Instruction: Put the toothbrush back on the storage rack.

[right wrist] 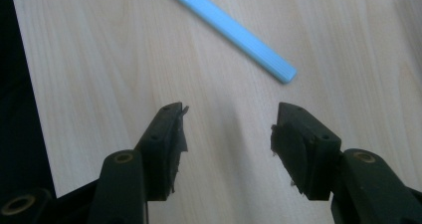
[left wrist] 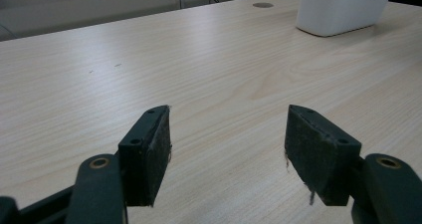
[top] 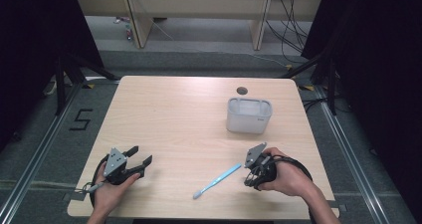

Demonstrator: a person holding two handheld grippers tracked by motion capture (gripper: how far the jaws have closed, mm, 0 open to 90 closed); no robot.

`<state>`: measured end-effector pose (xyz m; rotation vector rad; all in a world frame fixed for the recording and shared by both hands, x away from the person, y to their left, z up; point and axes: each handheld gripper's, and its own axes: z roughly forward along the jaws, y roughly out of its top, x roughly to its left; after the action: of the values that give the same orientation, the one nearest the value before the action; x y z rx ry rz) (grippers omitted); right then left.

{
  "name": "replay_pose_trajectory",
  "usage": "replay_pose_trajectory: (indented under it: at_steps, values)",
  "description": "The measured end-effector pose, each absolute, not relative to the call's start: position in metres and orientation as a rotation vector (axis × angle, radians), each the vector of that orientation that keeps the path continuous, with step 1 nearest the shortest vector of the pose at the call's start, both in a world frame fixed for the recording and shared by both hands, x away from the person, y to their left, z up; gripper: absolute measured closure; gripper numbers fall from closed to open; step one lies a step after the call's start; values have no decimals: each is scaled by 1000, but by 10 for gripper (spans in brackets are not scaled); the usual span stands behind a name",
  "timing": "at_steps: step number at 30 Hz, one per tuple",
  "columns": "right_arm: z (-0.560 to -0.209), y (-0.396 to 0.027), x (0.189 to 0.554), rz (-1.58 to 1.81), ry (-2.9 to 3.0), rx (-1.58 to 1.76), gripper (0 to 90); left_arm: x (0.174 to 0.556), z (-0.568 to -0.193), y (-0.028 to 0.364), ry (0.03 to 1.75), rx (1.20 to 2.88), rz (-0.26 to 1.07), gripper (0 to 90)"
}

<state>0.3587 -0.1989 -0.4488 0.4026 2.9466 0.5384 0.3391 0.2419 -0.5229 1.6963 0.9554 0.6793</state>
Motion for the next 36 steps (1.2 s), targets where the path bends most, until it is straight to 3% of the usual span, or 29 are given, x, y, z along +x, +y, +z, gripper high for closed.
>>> replay_pose_trajectory:
  at_steps: [17, 36]
  values:
    - [-455, -174, 383, 290, 3016, 8, 467, 339, -523, 242, 959, 1693, 677, 342]
    - [-453, -154, 392, 150, 3029, -4, 465, 339, -523, 242, 958, 1694, 678, 343]
